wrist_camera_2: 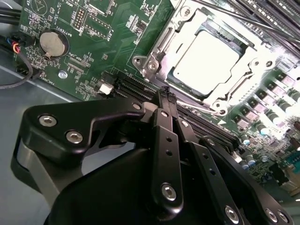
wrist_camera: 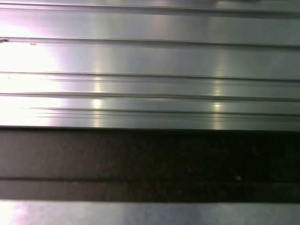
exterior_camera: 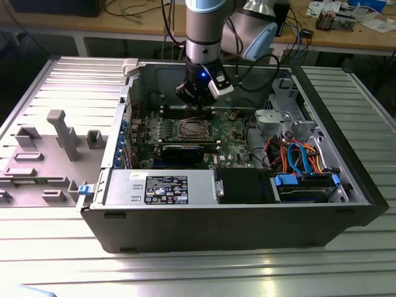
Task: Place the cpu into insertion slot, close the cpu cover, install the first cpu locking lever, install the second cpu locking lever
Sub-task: 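Install the first cpu locking lever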
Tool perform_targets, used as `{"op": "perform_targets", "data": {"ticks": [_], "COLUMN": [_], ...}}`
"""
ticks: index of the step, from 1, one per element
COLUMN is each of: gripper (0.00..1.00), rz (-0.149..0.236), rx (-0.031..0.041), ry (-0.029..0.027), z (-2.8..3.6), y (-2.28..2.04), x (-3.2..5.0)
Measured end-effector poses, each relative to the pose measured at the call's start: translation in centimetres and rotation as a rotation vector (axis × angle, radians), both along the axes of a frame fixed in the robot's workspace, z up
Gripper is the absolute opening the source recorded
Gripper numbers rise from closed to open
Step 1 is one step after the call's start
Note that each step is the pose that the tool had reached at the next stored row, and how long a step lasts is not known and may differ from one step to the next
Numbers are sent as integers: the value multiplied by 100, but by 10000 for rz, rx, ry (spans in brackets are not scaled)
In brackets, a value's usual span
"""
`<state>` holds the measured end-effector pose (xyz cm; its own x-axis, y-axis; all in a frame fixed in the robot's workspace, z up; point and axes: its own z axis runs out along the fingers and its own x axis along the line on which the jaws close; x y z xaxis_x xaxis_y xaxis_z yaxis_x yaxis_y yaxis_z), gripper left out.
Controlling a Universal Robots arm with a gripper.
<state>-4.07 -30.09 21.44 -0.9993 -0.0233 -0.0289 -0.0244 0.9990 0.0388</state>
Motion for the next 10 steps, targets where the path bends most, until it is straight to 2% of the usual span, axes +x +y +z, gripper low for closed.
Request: {"op": "perform_targets", "data": {"ticks": [10], "gripper": [11], "rz": [0], "rx": [0], "ry": [0], "z": [-90], "y": [0], "x": [30]}}
